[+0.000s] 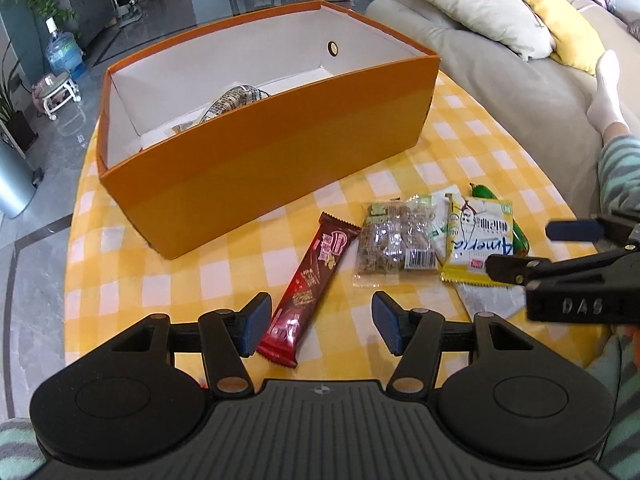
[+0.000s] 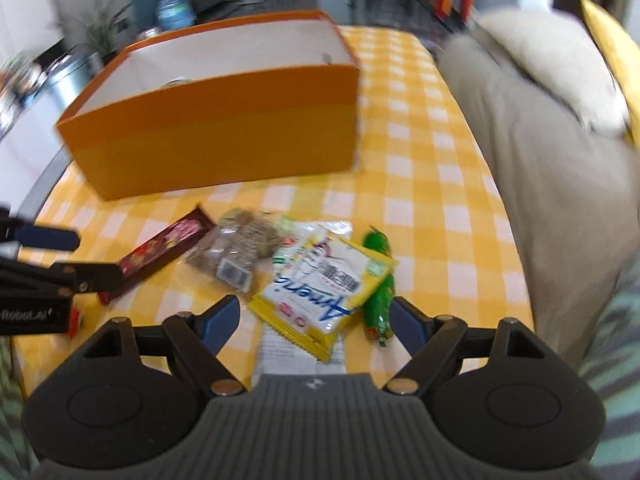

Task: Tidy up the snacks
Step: 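Grasp the chocolate wafer bar with the left tool while the right tool grasps the yellow printed bag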

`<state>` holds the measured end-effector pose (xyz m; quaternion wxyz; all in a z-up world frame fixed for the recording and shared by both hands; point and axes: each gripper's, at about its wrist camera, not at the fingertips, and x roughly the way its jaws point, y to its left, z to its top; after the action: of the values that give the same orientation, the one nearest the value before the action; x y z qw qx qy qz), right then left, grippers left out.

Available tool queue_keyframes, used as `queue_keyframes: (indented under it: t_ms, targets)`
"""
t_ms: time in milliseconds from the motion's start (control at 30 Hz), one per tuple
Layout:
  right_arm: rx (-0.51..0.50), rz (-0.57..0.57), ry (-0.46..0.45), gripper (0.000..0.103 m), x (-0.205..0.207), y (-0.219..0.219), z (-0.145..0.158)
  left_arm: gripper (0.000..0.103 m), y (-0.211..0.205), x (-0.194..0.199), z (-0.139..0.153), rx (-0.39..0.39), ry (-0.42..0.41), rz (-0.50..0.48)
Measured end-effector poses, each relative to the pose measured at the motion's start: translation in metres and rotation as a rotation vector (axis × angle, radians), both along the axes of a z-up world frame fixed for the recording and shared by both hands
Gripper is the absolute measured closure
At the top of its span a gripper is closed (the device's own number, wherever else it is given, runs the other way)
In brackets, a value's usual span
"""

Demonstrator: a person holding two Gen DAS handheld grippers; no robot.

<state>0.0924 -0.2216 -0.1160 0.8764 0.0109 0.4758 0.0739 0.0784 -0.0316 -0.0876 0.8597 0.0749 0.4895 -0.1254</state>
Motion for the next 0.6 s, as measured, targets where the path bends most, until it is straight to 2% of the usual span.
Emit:
queue_keyframes:
  t_ms: [100, 200, 400, 600]
  targets:
    - [0.059, -0.098, 0.04, 0.032, 0.008, -0.017, -0.006, 0.035, -0.001, 0.008, -0.008, 0.021, 0.008, 0.002]
    - [0.084, -0.145, 0.065, 0.038, 0.013, -0.024, -0.012, 0.035, -0.002, 0.015, -0.019, 0.044, 0.024, 0.002]
    - [0.082, -0.12, 0.079, 0.037, 0.02, -0.012, -0.02, 0.035, 0.0, 0.023, -0.035, 0.05, 0.039, -0.006]
    - [0.012, -0.108, 0.048, 0.034, 0.026, 0.002, -0.023, 0.035, 0.0, 0.029, -0.044, 0.059, 0.03, -0.004]
